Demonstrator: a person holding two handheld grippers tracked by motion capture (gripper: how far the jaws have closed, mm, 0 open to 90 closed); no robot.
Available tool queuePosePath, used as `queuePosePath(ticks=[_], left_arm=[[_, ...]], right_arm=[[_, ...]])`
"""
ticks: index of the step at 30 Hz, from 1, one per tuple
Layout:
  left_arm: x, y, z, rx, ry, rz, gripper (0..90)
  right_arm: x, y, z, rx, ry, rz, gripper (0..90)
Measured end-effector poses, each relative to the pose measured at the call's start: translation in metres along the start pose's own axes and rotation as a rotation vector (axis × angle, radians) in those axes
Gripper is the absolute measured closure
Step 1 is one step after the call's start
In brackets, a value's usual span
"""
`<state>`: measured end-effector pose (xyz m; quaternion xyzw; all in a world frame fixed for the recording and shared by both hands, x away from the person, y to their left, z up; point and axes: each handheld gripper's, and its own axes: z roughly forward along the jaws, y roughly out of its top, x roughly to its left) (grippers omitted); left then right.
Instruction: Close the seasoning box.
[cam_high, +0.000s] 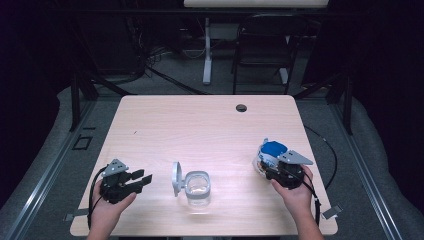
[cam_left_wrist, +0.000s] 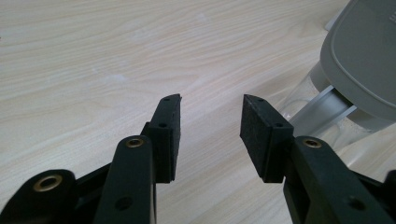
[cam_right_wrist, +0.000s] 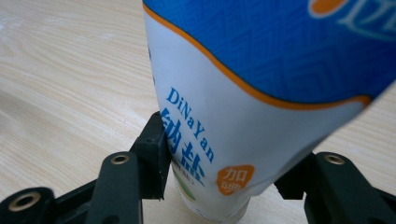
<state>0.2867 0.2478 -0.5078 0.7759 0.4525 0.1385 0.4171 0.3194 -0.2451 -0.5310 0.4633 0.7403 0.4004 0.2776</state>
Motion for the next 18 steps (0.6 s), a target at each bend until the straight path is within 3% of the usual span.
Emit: queuePosePath(ticks=[6, 18], left_arm=[[0.001, 0.001, -0.002, -0.003, -0.001, -0.001, 58.7], [0.003, 0.001, -0.004, -0.009, -0.004, -0.007, 58.7]], right_arm=[[0.007, 0.000, -0.003, 0.006, 0.004, -0.002, 48.7], [0.045, -0.003, -0.012, 0.016, 0.038, -0.054, 48.7]])
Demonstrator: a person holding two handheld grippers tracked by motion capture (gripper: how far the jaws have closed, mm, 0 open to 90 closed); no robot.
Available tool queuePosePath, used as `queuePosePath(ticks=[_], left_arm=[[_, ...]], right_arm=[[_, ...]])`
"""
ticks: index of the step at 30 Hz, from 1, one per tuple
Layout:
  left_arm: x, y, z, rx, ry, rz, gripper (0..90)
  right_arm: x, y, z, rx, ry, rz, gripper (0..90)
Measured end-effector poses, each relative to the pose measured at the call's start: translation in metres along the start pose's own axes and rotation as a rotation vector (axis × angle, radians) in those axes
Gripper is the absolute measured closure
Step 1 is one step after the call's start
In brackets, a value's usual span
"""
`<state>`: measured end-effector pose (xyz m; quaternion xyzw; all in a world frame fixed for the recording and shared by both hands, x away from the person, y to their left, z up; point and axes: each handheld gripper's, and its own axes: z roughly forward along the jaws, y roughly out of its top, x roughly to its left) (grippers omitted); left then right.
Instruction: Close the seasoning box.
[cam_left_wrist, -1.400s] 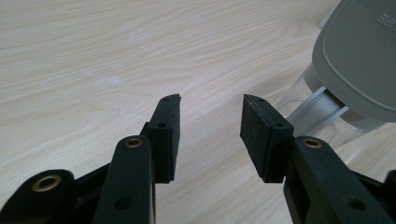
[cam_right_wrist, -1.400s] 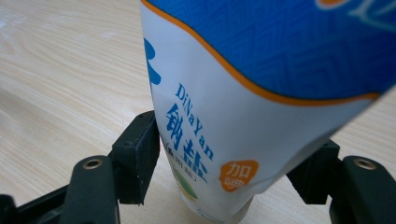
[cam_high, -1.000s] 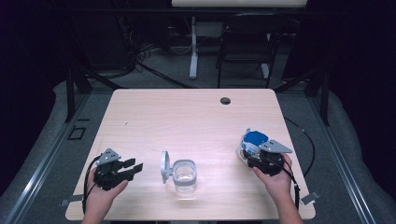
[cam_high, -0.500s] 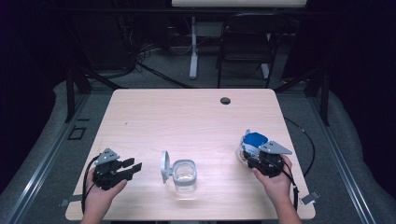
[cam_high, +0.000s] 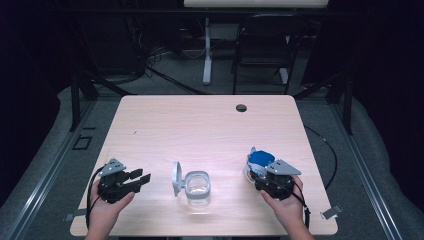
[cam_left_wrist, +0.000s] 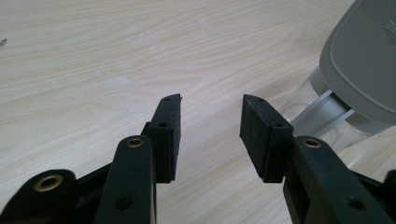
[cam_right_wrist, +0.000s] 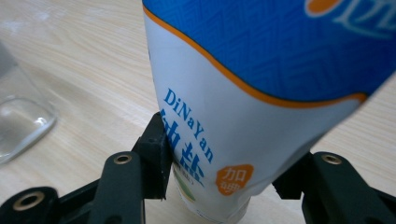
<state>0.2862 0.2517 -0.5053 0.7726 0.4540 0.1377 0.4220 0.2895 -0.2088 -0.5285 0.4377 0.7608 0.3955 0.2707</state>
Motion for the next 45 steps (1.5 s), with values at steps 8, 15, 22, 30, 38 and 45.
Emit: queuePosePath(ticks=[8, 15, 22, 30, 38, 45], left_arm=[[0.000, 0.000, 0.000, 0.003, 0.001, 0.001, 58.8], [0.000, -0.001, 0.003, 0.005, 0.003, -0.001, 58.8], [0.001, -0.001, 0.002, 0.003, 0.003, 0.001, 58.7], [0.001, -0.001, 0.003, 0.007, 0.003, 0.000, 58.7], [0.001, -0.002, 0.003, 0.006, 0.006, -0.003, 58.5], [0.002, -0.002, 0.003, 0.006, 0.004, -0.008, 58.6]], right_arm=[[0.017, -0.006, -0.006, -0.024, 0.009, 0.029, 48.7], [0.019, -0.009, -0.005, -0.047, 0.005, 0.028, 47.9], [0.017, -0.013, -0.003, -0.079, 0.027, 0.026, 43.8], [0.016, -0.017, 0.000, -0.092, 0.048, 0.012, 39.9], [0.013, -0.021, 0.004, -0.085, 0.057, 0.009, 39.2], [0.012, -0.024, 0.007, -0.073, 0.063, 0.000, 38.0]])
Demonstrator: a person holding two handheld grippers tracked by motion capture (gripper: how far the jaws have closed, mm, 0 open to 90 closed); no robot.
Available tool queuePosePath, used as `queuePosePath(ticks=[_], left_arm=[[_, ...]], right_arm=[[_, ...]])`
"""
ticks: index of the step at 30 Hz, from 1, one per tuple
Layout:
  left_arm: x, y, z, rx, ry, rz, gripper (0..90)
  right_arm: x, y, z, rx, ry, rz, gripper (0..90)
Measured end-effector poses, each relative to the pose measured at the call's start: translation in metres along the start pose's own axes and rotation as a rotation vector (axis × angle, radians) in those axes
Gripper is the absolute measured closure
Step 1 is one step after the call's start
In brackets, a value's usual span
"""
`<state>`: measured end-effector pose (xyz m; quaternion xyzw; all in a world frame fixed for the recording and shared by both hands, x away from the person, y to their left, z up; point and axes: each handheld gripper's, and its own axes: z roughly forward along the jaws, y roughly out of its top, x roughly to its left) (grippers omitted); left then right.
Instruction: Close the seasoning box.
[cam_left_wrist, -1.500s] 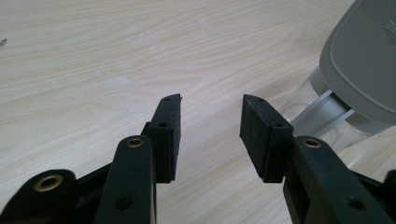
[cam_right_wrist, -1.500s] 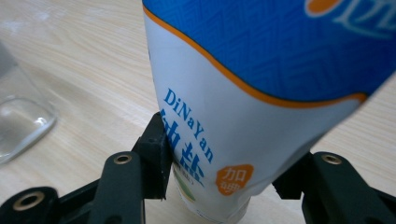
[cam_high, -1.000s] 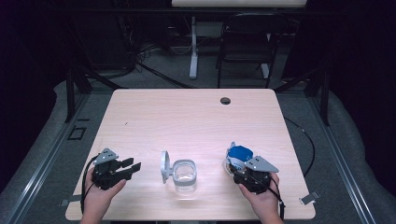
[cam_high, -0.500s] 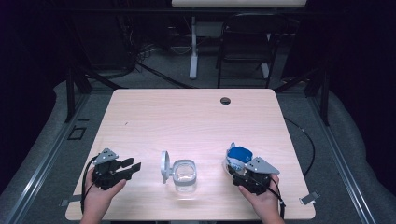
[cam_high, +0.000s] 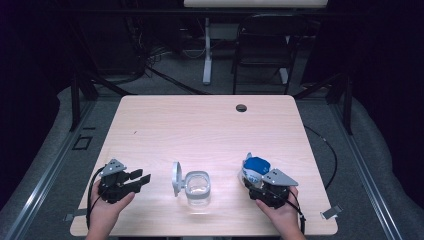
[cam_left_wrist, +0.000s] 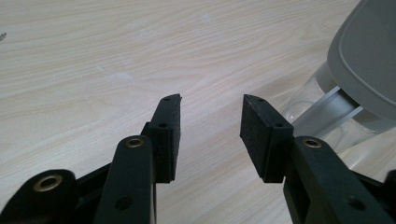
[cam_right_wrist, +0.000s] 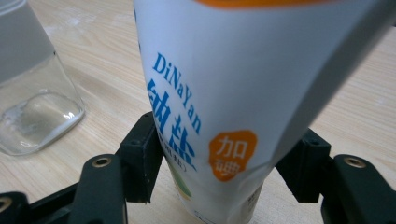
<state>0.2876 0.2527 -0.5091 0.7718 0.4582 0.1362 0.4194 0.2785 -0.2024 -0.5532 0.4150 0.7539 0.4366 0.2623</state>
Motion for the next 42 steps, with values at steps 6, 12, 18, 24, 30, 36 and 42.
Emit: queuePosePath(ticks=[6, 12, 18, 24, 30, 36, 42], left_arm=[[0.001, 0.000, 0.000, 0.000, -0.001, -0.002, 58.6], [0.001, -0.001, 0.000, 0.001, -0.002, -0.003, 58.6], [0.002, -0.001, 0.000, 0.003, 0.000, -0.003, 58.6], [0.002, -0.001, 0.000, 0.003, 0.001, -0.005, 58.6], [0.003, -0.001, 0.000, 0.003, 0.002, -0.005, 58.5], [0.003, -0.001, 0.000, 0.003, 0.002, -0.004, 58.6], [0.003, -0.001, 0.000, 0.002, 0.003, -0.004, 58.6]], right_arm=[[0.000, -0.003, 0.003, 0.013, -0.002, -0.014, 37.3], [-0.001, -0.006, 0.006, 0.024, 0.007, -0.015, 37.0], [-0.003, -0.009, 0.009, 0.039, 0.017, -0.003, 36.9], [-0.003, -0.012, 0.012, 0.052, 0.019, -0.005, 36.6], [-0.004, -0.013, 0.015, 0.059, 0.017, -0.005, 36.6], [-0.003, -0.014, 0.016, 0.053, 0.012, 0.000, 36.9], [-0.001, -0.014, 0.018, 0.056, 0.000, -0.006, 36.8]])
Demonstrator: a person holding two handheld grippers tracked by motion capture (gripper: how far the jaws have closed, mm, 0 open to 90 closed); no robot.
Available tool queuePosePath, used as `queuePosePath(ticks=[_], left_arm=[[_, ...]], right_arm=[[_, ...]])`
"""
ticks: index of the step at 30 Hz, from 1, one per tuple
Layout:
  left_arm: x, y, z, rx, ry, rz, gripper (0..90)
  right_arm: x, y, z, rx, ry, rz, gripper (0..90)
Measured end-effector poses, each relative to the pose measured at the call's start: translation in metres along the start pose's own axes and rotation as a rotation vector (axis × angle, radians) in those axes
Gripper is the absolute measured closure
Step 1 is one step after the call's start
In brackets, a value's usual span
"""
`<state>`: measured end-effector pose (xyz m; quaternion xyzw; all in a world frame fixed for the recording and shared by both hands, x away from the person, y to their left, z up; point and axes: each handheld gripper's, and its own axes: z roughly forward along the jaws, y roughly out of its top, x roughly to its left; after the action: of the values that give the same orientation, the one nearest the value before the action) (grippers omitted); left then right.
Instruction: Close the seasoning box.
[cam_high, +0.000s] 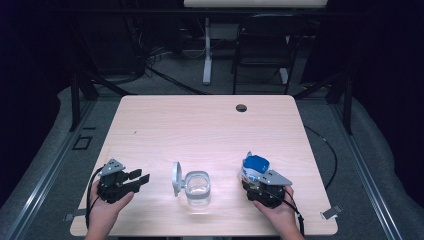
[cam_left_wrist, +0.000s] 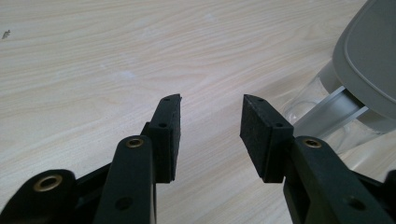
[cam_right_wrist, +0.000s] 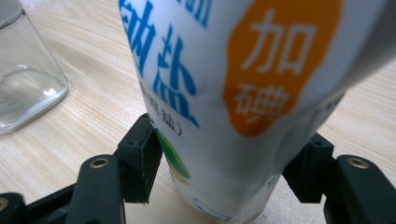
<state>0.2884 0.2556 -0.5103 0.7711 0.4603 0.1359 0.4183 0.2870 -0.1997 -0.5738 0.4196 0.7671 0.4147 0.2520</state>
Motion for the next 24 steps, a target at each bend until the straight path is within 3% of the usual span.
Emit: queuePosePath(ticks=[24], left_arm=[[0.0001, -0.0006, 0.0006, 0.003, 0.001, -0.004, 58.6]], right_arm=[[-0.0003, 0.0004, 0.0023, -0.007, 0.000, 0.015, 39.2]])
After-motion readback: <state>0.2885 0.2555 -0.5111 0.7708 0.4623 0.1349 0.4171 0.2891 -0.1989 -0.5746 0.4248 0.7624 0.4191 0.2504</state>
